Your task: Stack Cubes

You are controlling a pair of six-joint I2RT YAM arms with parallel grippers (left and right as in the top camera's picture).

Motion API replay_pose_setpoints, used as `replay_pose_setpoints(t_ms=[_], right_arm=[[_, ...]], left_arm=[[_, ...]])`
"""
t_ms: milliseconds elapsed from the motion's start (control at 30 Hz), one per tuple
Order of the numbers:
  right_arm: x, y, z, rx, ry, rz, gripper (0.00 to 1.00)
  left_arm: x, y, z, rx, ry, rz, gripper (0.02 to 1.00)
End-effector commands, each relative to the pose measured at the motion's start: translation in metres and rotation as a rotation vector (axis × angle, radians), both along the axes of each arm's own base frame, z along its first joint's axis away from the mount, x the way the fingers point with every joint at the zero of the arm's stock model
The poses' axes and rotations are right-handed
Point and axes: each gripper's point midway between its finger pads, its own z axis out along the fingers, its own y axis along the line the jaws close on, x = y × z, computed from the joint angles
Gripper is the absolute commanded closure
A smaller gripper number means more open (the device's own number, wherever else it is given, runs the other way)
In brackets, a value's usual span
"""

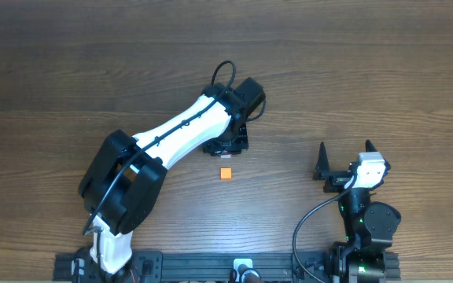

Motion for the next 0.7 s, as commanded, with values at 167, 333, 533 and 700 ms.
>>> replay_pose_setpoints(t_ms=[167, 333, 533, 700], right_arm=[[-0.0002, 0.0004, -0.0018, 0.003, 0.003, 0.000, 0.009], [-0.0002, 0.0004, -0.0018, 0.003, 0.003, 0.000, 0.007], [-0.0002, 0.0004, -0.0018, 0.003, 0.003, 0.000, 0.007], [-0.0002, 0.0004, -0.0018, 0.003, 0.003, 0.000, 0.007]], left_arm=[[-0.0030, 0.0019, -0.0083, 0.012, 0.018, -0.011, 0.814], [-0.0032, 0.0021, -0.0087, 0.013, 0.019, -0.011, 0.790], [-0.0035, 0.0023, -0.0103, 0.016, 0.022, -0.011, 0.737], [-0.0039, 0.0027, -0.0125, 0.020, 0.027, -0.011, 0.722]])
